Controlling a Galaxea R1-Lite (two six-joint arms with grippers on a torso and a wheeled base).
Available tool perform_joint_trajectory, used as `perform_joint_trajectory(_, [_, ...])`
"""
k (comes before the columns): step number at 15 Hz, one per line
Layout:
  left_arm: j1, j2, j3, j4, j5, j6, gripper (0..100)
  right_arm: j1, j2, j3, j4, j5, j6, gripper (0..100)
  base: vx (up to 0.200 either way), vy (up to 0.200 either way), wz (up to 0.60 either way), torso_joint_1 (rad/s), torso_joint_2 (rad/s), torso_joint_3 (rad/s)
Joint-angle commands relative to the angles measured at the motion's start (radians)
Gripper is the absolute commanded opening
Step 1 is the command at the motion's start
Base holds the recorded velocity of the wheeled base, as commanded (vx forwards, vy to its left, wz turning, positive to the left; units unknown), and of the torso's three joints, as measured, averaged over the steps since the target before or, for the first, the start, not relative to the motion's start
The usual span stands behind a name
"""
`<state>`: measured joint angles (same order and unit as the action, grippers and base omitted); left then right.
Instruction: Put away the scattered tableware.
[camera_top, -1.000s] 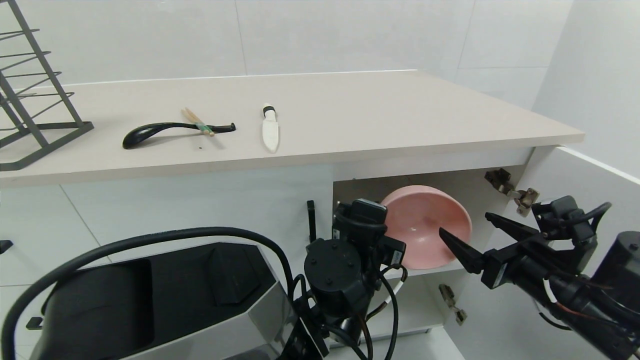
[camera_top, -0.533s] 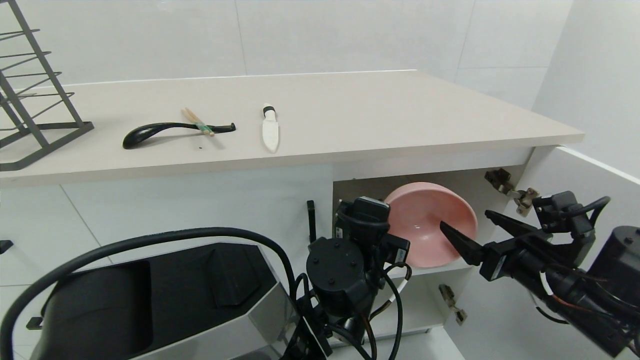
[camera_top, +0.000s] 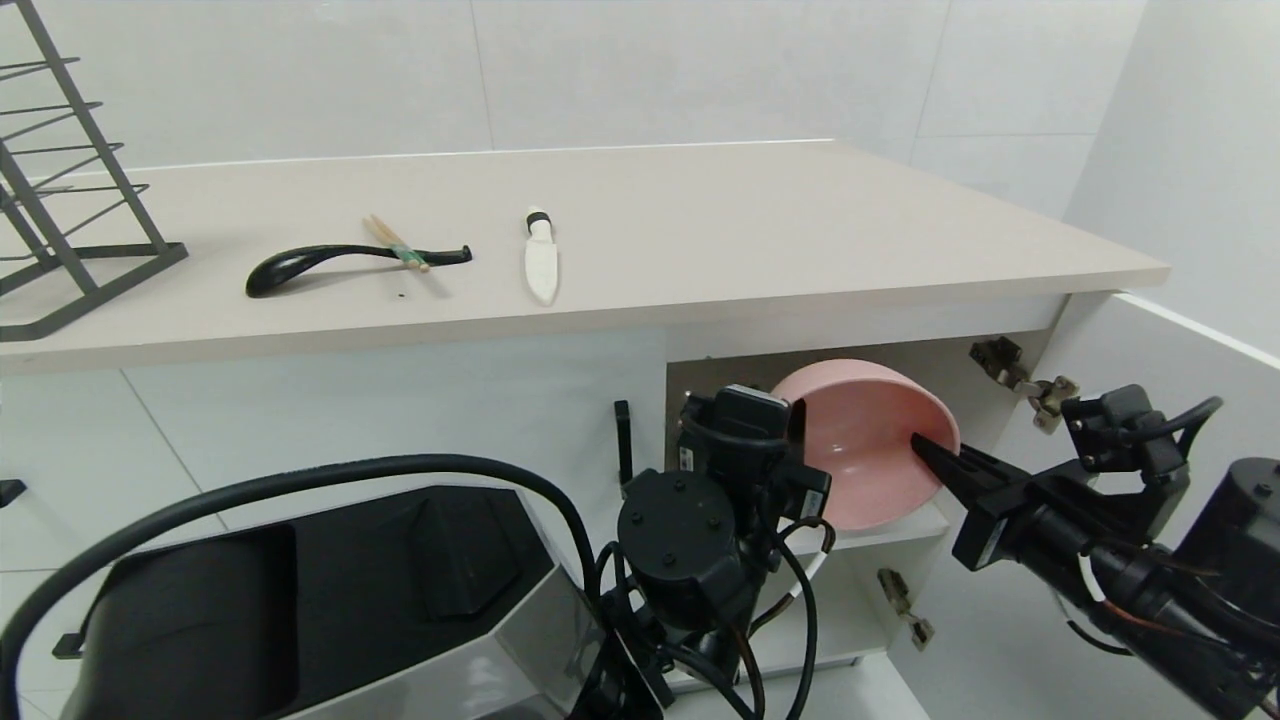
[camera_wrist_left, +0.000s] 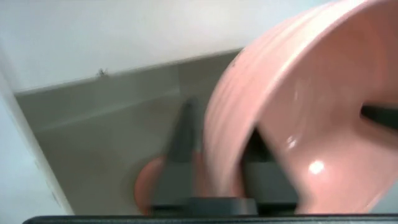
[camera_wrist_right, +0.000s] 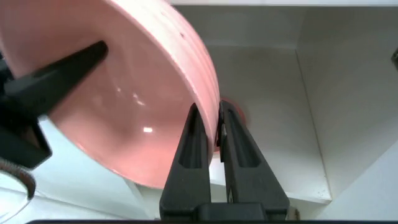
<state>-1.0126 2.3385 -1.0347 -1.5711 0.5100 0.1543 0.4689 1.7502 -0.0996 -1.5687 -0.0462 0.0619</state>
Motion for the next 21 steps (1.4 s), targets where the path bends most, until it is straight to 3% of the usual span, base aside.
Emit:
perform_joint_trajectory(1, [-0.006, 0.002, 0.004, 0.000, 0.001, 0.001, 100, 0.002, 0.000, 0.000, -0.002, 0.000, 0.001, 0, 0.000, 0.000, 0.00, 0.000, 0.00, 0.000])
perform_joint_trajectory(6, [-0.074, -0.019, 0.056, 0.000, 0.001, -0.001, 100, -0.033, 0.055, 0.003, -0.002, 0.000, 0.001, 0, 0.000, 0.000, 0.00, 0.000, 0.00, 0.000])
perform_joint_trajectory(10, [-0.081, -0.041, 0.114, 0.000, 0.001, -0.010, 100, -0.056, 0.080, 0.004, -0.002, -0.001, -0.001, 0, 0.000, 0.000, 0.00, 0.000, 0.00, 0.000])
perform_joint_trajectory(14, [-0.081, -0.119, 0.266, 0.000, -0.016, -0.021, 100, -0.130, 0.127, -0.003, -0.002, 0.000, -0.001, 0, 0.000, 0.000, 0.00, 0.000, 0.00, 0.000])
perform_joint_trajectory(15, [-0.081, -0.148, 0.309, 0.000, -0.054, -0.024, 100, -0.130, 0.140, 0.000, -0.002, 0.000, -0.001, 0, 0.000, 0.000, 0.00, 0.000, 0.00, 0.000])
perform_joint_trajectory(18, [-0.063, -0.278, 0.509, 0.000, -0.277, -0.024, 100, -0.131, 0.164, 0.011, -0.002, 0.000, -0.001, 0, 0.000, 0.000, 0.00, 0.000, 0.00, 0.000])
perform_joint_trajectory(21, [-0.018, -0.364, 0.660, 0.000, -0.430, -0.012, 100, -0.130, 0.167, 0.041, -0.002, 0.000, 0.001, 0, 0.000, 0.000, 0.00, 0.000, 0.00, 0.000])
